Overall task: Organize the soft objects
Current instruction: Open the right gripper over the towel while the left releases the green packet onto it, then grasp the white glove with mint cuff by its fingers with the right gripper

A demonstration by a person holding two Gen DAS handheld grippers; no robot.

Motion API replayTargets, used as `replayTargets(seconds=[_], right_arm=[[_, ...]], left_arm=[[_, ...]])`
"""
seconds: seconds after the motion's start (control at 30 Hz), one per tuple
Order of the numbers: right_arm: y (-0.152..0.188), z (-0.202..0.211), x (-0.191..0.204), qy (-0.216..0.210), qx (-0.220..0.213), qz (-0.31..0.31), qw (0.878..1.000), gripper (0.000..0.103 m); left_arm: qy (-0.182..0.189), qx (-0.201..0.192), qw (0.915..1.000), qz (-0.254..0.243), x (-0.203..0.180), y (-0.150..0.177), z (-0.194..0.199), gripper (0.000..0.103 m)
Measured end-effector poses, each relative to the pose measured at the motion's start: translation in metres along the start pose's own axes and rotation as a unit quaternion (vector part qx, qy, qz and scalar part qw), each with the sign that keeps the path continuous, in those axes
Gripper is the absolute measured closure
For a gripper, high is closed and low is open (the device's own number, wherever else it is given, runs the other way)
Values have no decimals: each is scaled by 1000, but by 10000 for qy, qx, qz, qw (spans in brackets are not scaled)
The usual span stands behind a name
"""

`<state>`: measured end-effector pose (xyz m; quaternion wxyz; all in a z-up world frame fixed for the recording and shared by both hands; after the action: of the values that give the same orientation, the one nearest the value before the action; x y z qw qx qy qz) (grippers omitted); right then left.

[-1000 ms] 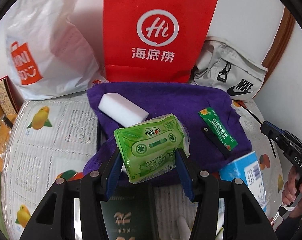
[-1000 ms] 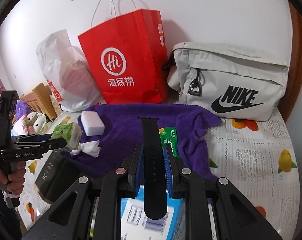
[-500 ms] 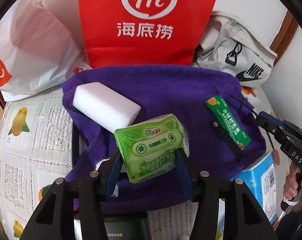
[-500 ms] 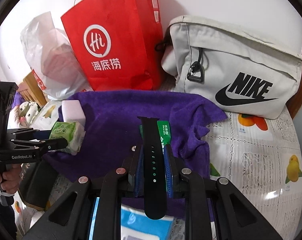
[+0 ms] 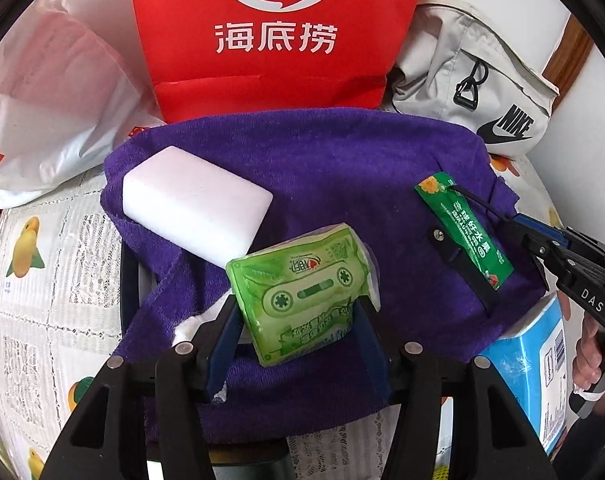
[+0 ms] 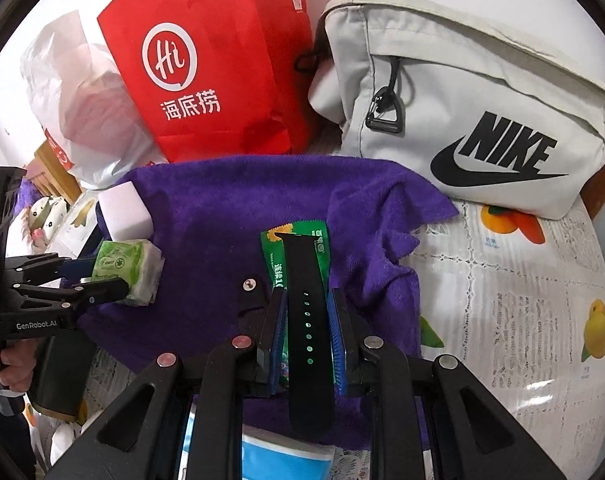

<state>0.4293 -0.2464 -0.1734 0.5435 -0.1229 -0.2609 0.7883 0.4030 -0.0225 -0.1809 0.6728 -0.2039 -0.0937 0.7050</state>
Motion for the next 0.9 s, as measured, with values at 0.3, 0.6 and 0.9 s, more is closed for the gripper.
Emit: replayTargets(seconds=[0.3,0.6,0.9], right_arm=[[2,2,-1,-21,-44,-70,10000,57],[12,61,24,-45,-497,-44,9987,50],[54,114,85,-528,-634,67,9966,48]], left_arm=[[-123,-19,9999,44,2,2,6,29],[-36,-270,9992,278,15,17,48,29],[-46,-539,9966,628,42,60,107,29]])
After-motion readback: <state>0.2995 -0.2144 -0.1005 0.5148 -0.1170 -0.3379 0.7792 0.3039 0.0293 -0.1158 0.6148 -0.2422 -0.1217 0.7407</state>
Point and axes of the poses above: each gripper's, at about its wrist camera, not at the fingertips, and z roughly against the way its jaws point, x to its left, y to its underside, the point moved 2 cm from there along -z, roughly the way its jaws point, and after that the axes turned 7 degrees about z, right-handed, at the moved point
